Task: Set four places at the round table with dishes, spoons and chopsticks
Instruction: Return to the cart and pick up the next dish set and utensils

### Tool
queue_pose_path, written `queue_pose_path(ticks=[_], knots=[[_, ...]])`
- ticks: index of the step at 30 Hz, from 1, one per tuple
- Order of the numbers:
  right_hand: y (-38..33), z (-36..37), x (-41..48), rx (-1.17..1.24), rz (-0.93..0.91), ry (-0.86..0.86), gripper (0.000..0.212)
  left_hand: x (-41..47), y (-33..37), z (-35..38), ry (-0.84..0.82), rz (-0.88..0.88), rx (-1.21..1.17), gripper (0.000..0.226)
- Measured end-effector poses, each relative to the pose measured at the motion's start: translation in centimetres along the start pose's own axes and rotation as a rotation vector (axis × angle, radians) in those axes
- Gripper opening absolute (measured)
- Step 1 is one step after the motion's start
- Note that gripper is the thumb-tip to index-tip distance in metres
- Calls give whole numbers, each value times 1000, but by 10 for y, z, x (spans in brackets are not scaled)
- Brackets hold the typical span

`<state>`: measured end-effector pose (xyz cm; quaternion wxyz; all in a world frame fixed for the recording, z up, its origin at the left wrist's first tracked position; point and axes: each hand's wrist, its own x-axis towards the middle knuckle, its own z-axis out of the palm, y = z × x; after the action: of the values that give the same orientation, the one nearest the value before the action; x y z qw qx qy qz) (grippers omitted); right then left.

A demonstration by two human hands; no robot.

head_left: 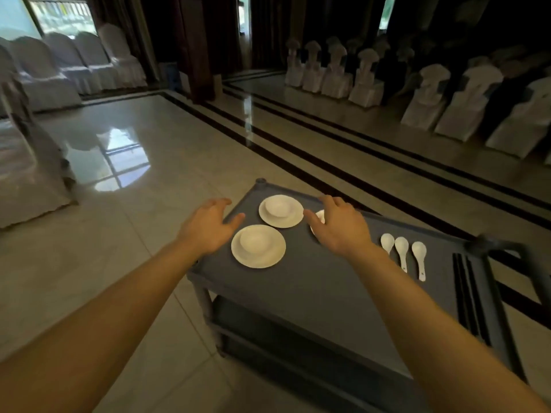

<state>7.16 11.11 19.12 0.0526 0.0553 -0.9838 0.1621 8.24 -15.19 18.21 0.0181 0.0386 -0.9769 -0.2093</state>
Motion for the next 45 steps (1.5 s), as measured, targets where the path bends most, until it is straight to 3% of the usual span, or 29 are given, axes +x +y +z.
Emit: queue_pose_path(ticks=[5,10,14,18,23,28,33,39,45], knots=[[-7,72,33,89,126,-68,51,60,-46,40,-126,-30,-88,68],[-12,141,60,246,329,-217,54,117,-97,86,-271,-131,-247,100],[-8,181,75,329,462,-286,53,144,-109,114,-350,-187,-301,75],[-1,211,84,305,546,-326,27,160,-113,142,-404,-257,-363,74],[1,233,97,367,610,-364,28,176,-111,162,-455,-305,-412,70],[1,245,104,458,647,-361,30,191,-113,172,-463,-345,-549,92],[2,250,102,488,665,-298,32,188,-103,182,-428,-323,-559,55],[12,228,91,515,693,-199,30,183,-83,187,-395,-262,-594,45],[35,185,66,549,702,-22,23,177,-34,187,-442,-228,-753,22]])
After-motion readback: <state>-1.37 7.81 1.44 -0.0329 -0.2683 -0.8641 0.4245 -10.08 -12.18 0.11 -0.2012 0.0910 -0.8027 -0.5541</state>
